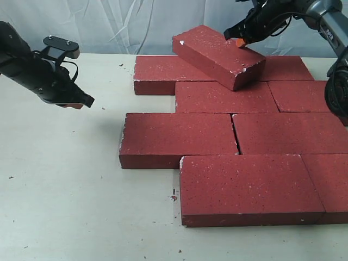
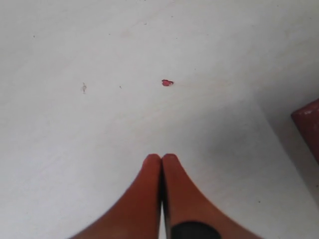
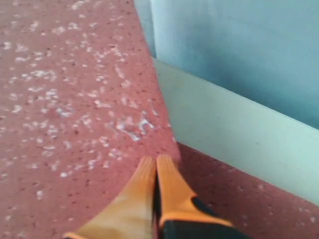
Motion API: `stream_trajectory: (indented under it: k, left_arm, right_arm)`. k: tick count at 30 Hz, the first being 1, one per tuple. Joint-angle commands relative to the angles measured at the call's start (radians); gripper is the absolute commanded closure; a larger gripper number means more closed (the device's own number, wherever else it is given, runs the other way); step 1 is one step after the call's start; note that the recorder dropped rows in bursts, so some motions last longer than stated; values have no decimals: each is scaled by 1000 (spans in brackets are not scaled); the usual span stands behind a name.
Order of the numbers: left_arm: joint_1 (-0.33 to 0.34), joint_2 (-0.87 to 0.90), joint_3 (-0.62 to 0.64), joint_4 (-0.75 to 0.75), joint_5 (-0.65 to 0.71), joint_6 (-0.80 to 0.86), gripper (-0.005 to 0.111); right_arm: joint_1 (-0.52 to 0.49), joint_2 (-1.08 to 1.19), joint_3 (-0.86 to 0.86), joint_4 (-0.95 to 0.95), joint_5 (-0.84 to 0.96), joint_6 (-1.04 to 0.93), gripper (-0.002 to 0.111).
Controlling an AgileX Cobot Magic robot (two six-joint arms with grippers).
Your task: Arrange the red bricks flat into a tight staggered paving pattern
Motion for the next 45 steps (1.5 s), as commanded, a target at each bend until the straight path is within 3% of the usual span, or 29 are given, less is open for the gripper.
stream_trajectory:
  k: [1,7,16,29,38,41,45]
  left_arm:
    - [0,-9,4,-6,-18,8,107]
    - [0,-9,4,-6,-30,8,107]
    - [0,-9,4,-8,-52,8,107]
    - [0,-9,4,-8,-69,8,107]
    - [0,-9,4,-8,-69,8,107]
    - [0,-9,4,-6,-69,8,107]
    - [0,-9,4,-6,-69,8,107]
  right_arm:
    - [5,-51,-7,67,-15,-64,109]
    - [-2,-36,-7,-87,-254,112,109]
    - [-2,35,-5,-147,-252,148,109]
    - [34,41,-5,157,-151,-157,109]
    - [145,3,-7,324,-52,-330,109]
    - [189,-9,-7,326,-12,-384,109]
    - [211,-32,-7,127,-143,-318,109]
